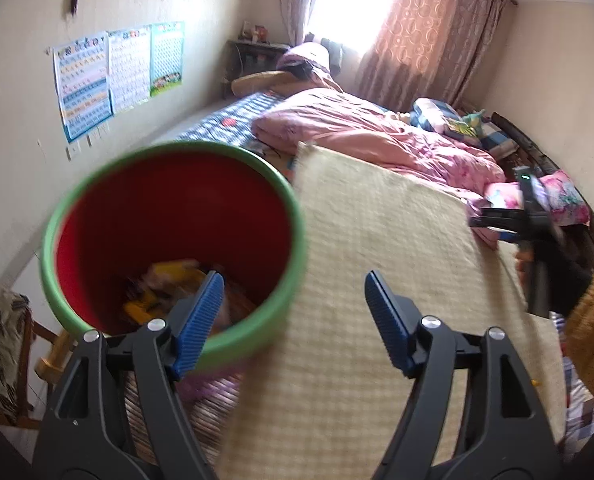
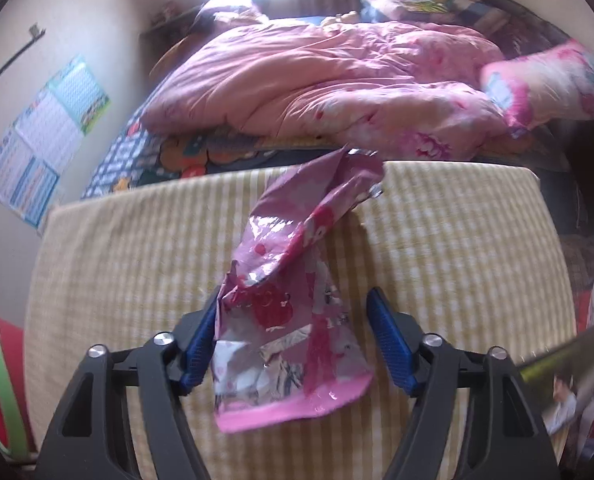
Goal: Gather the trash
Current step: 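Grasp the pink foil bag with the right tool and lift it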
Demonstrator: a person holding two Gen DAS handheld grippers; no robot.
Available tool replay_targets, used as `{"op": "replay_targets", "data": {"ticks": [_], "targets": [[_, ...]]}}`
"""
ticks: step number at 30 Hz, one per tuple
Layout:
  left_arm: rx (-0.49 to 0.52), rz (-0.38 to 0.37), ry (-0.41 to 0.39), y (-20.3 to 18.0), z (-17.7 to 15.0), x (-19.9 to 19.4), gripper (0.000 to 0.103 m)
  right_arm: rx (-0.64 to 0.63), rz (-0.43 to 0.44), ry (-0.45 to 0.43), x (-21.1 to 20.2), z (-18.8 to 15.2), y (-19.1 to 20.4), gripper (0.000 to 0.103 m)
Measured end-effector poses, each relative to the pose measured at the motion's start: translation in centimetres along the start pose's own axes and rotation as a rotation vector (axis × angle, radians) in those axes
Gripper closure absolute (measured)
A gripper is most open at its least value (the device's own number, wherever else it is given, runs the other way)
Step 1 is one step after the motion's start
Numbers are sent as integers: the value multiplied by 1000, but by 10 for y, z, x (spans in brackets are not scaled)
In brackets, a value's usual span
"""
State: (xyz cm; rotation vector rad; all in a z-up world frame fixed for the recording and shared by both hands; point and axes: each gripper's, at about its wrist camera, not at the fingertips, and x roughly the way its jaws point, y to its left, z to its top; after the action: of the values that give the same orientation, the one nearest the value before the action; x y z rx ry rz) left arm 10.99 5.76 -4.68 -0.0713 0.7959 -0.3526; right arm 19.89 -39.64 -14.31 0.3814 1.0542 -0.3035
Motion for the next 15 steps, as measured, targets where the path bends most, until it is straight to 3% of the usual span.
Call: {"op": "replay_targets", "data": {"ticks": [4,5,8,15], "targets": [[28,-62,28,-37,-14,1,32,-97,37,-23,-5,-4,7,72],[37,-81,37,-45,-17,2,32,-111,43,-31,-10,-5,10,75],[83,-169,71,-77,-26,6,32,-140,116,-65,-33,-14,10,78],[303,-408,174,-154,-55,16,29,-208,244,-106,-90,-58,12,77]]}}
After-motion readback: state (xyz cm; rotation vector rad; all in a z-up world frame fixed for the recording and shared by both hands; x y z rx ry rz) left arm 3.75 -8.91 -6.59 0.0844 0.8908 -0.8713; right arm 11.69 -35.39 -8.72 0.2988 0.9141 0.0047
